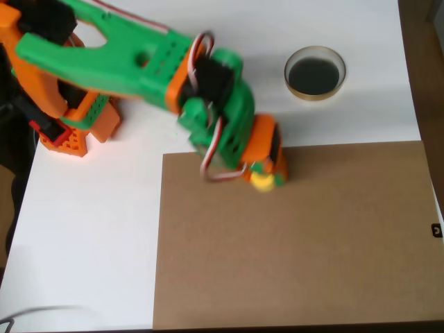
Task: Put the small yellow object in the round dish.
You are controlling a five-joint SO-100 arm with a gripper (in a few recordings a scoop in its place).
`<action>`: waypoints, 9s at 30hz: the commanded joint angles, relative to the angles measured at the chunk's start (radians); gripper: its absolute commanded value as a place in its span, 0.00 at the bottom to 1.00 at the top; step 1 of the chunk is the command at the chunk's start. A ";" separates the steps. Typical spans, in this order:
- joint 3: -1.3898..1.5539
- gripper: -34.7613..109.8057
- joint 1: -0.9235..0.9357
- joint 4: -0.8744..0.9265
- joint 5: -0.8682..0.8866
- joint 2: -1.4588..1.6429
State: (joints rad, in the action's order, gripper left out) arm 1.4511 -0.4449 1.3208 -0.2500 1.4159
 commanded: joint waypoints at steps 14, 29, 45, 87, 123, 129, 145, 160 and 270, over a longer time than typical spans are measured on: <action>-0.345 0.24 -0.348 0.057 0.057 -0.172; -0.612 0.24 -0.528 0.161 0.129 -0.307; -0.609 0.24 -0.603 0.137 0.158 -0.379; 0.216 0.43 -0.184 0.018 -0.212 0.360; 0.818 0.43 0.853 -0.225 0.041 1.089; 0.968 0.44 0.943 -0.282 0.094 1.229; 1.173 0.41 1.157 -0.457 0.307 1.243; 1.443 0.37 1.138 -0.305 0.253 1.829; 1.528 0.26 1.111 -0.304 0.222 1.911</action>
State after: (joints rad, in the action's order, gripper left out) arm 2.9805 0.6535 1.0293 -0.0215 3.2950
